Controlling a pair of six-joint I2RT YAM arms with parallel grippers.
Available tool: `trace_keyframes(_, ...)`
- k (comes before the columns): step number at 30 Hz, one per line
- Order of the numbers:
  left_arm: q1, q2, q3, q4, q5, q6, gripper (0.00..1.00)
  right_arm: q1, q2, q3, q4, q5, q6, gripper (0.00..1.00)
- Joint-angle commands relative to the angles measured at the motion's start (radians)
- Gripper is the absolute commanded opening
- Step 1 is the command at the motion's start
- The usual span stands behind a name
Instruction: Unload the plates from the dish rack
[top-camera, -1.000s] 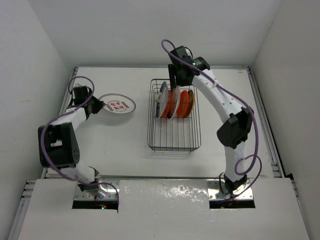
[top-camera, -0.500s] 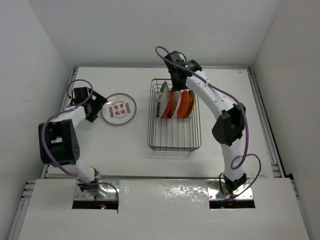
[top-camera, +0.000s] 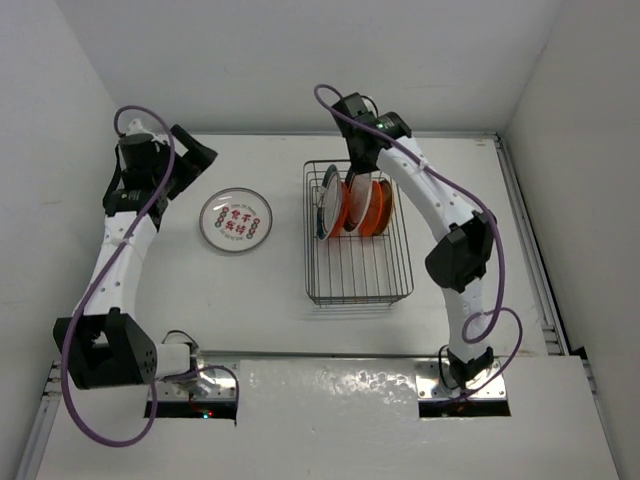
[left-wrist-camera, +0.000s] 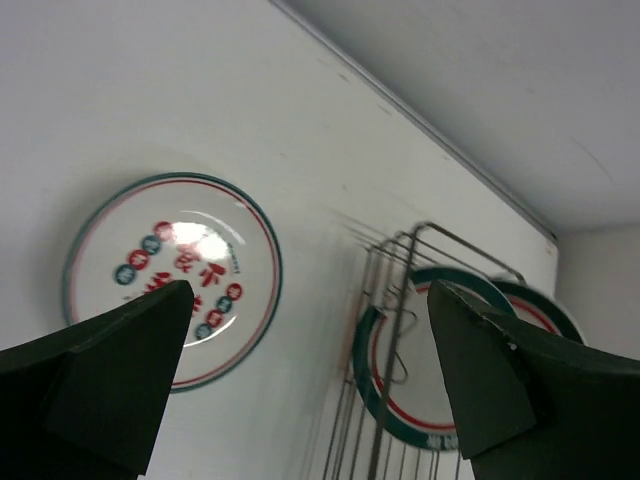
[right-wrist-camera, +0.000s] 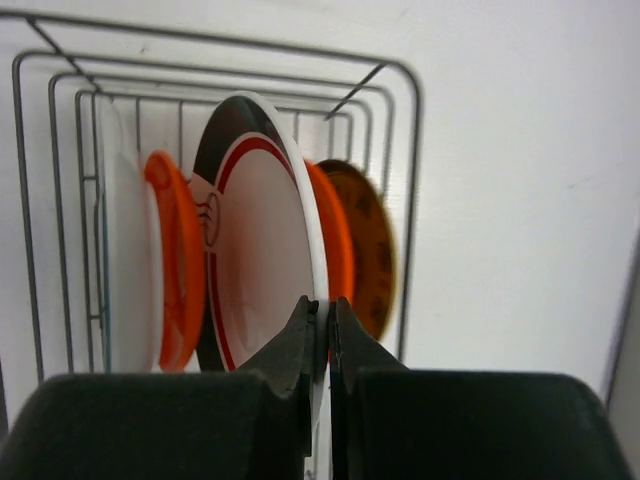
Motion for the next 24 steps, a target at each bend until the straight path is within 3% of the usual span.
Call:
trace_keyframes(1,-0.059,-0.061,-0.005,0.097,0.151,0.064,1.0,-0.006,-0.159,0.076,-0.007,0.155,-0.077,0.0)
trace_keyframes(9,-0.143,-0.079,-0.054,0.281,0.329,0.015,1.0,-0.006,-0.378,-0.005,-0.004,0.295,-0.138,0.0)
trace_keyframes(12,-0.169,-0.043,-0.053,0.407,0.481,-0.037,1.0,-0.006,-0.48,-0.056,0.042,0.222,-0.143,0.0)
trace_keyframes(16,-0.241,0.059,-0.016,0.519,0.665,-0.071,1.0,-0.012,-0.611,-0.175,0.172,-0.078,-0.117,0.0)
trace_keyframes(17,-0.281,0.072,0.007,0.525,0.681,-0.067,1.0,-0.024,-0.641,-0.195,0.203,-0.251,-0.076,0.0)
trace_keyframes(20,-0.345,0.111,0.037,0.553,0.712,-0.062,0.98,-0.032,-0.665,-0.272,0.349,-0.499,0.004,0.0)
trace_keyframes(24,-0.364,0.129,0.027,0.571,0.685,-0.076,0.91,-0.046,-0.675,-0.37,0.484,-0.627,0.079,0.0)
